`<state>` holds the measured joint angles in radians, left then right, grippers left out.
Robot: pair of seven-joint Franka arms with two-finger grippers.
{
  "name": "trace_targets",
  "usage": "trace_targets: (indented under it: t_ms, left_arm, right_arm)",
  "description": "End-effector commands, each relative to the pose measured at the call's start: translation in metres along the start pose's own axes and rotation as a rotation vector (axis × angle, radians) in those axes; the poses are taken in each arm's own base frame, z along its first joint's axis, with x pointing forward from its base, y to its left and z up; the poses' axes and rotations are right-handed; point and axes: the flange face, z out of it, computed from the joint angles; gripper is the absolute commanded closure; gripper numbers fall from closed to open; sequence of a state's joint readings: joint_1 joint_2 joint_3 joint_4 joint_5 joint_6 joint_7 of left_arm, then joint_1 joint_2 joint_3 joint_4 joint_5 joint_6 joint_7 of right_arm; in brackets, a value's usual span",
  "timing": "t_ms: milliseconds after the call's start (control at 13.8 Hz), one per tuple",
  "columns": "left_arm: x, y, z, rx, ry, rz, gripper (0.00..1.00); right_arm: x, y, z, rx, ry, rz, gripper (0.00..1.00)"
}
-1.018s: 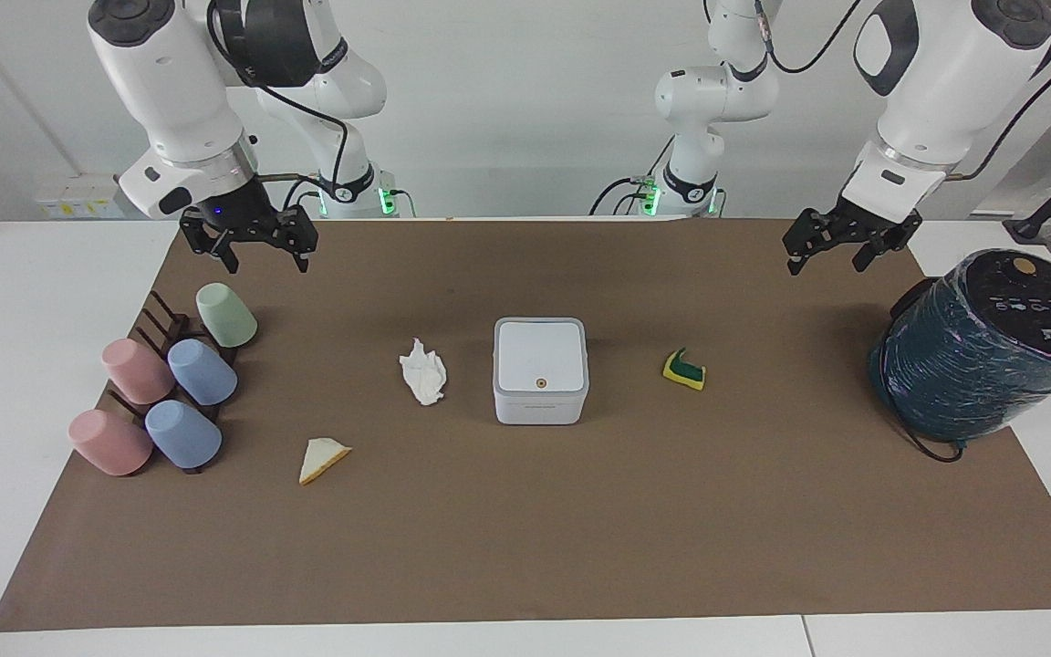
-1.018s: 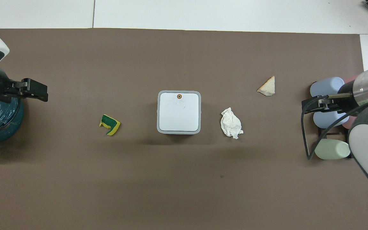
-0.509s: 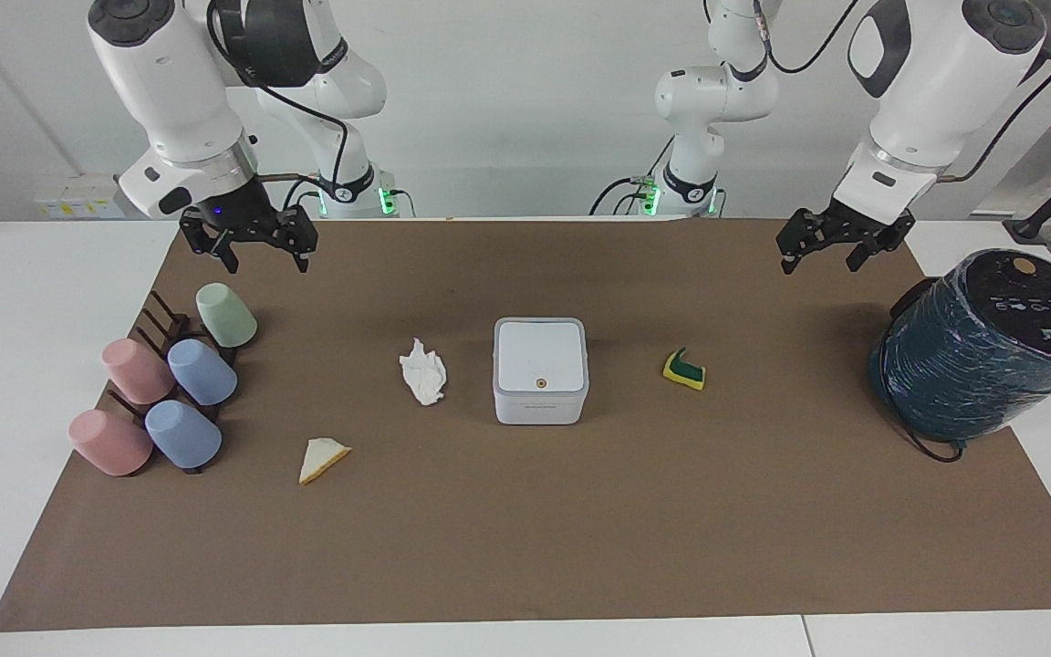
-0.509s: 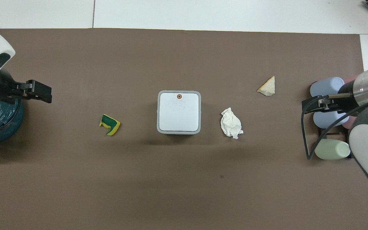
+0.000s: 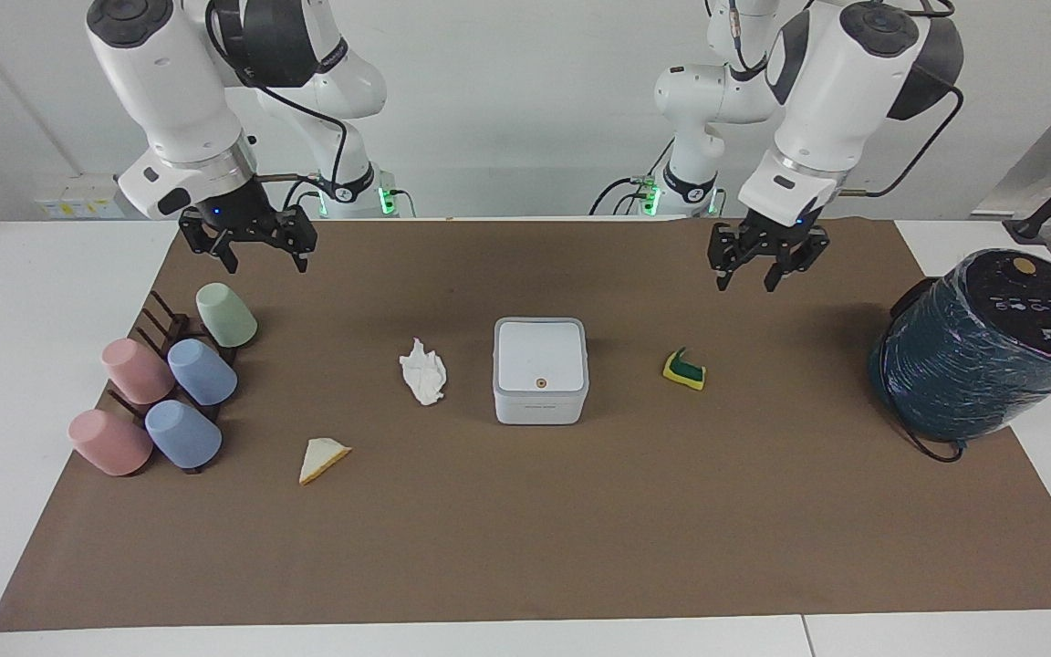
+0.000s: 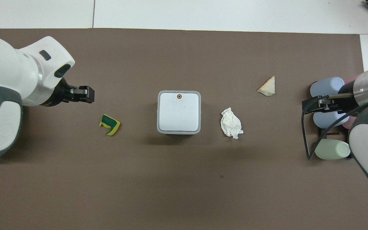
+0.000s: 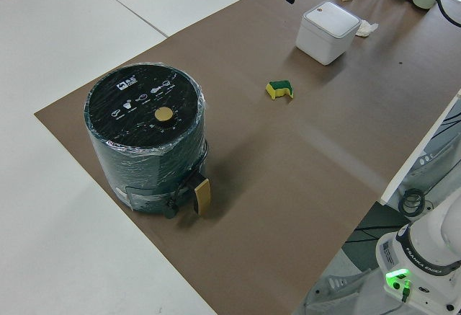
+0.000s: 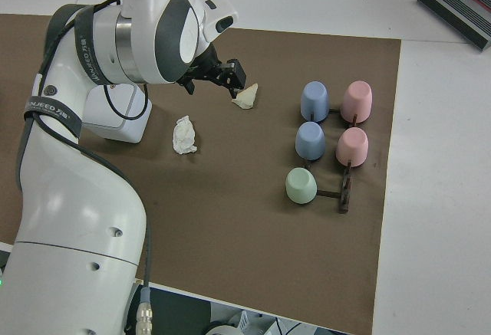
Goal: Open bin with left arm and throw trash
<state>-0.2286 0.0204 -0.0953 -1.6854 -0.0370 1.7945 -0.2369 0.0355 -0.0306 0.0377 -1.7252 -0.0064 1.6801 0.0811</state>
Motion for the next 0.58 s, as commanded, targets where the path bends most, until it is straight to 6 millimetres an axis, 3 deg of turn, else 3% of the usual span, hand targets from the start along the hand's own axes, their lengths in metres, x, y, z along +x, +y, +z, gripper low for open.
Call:
trace_targets:
  t_ms: [0, 145, 291, 509]
  left_arm:
    - [-0.017, 0.047, 0.023, -0.064, 0.042, -0.072, 0.98]
    - [-0.018, 0.098, 0.057, -0.123, 0.084, -0.133, 0.98]
    - [-0.021, 0.137, 0.09, -0.168, 0.125, -0.171, 0.98]
    - [-0.024, 0.155, 0.112, -0.231, 0.178, -0.199, 0.98]
  right_arm:
    - [-0.011, 0.012, 0.013, 0.001, 0.019, 0.004, 0.0]
    - [-0.005, 0.024, 0.022, 0.004, 0.066, 0.039, 0.0]
    - [0.006, 0.028, 0.045, 0.008, 0.096, 0.077, 0.0]
    - [0.035, 0.023, 0.092, 0.018, 0.121, 0.126, 0.0]
